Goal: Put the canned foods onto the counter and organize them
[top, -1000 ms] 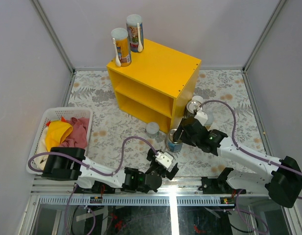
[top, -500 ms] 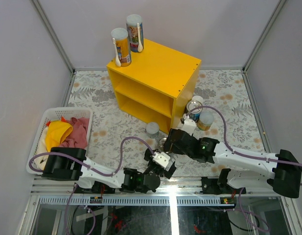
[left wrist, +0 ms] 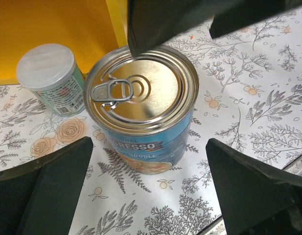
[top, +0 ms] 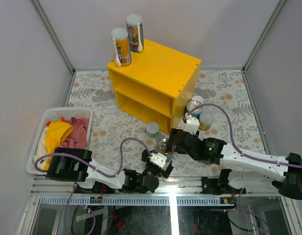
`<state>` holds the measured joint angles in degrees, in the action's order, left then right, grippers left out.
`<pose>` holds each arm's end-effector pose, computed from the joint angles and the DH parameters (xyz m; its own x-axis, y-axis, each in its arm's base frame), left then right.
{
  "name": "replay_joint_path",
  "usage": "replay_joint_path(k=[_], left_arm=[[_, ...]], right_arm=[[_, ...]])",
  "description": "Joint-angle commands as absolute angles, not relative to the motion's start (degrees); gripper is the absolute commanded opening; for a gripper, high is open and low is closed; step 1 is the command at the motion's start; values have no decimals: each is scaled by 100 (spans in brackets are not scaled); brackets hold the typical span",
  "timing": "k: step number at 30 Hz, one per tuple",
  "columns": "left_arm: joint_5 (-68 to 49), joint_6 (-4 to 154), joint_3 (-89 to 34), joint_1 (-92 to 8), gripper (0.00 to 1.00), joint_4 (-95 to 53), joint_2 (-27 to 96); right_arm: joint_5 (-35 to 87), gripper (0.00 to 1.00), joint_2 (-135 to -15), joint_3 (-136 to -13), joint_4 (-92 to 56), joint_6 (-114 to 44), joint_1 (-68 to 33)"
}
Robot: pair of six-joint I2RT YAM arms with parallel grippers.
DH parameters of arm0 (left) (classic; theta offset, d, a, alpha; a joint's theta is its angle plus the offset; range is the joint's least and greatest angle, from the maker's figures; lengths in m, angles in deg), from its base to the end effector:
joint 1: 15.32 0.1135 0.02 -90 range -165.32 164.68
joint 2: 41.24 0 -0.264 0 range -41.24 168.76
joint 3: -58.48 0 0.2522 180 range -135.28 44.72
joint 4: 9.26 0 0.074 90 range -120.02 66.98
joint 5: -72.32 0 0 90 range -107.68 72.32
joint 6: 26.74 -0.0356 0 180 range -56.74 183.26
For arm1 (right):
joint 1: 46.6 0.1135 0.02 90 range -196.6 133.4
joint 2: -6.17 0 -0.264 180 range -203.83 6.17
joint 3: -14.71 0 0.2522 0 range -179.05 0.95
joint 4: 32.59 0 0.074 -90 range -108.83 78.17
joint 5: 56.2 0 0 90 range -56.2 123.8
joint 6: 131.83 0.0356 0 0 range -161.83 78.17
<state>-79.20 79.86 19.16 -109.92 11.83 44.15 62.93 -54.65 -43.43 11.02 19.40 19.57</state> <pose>0.0106 -0.2579 0.1566 -0.1216 0.1874 -0.9747 0.5264 0.8447 0.0968 0.1031 0.1904 0.2562 -0.7218 0.2608 -0.6410 -0.0632 0.8976 0.4364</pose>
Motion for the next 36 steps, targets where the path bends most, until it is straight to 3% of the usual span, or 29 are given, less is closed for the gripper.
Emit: replay_joint_path(k=[1, 13, 36], left_arm=[[-8084, 7893, 1983, -11022, 100, 2264, 4573], [-7749, 7306, 2006, -10557, 100, 3631, 5008], [-7583, 6571, 1778, -10107, 100, 5517, 6086]], right_arm=[[6950, 86, -5225, -4809, 1347, 1699, 1994], [7513, 86, -4502, -4927, 2167, 1925, 1994], [7824, 85, -4264, -5158, 2907, 1732, 1993]])
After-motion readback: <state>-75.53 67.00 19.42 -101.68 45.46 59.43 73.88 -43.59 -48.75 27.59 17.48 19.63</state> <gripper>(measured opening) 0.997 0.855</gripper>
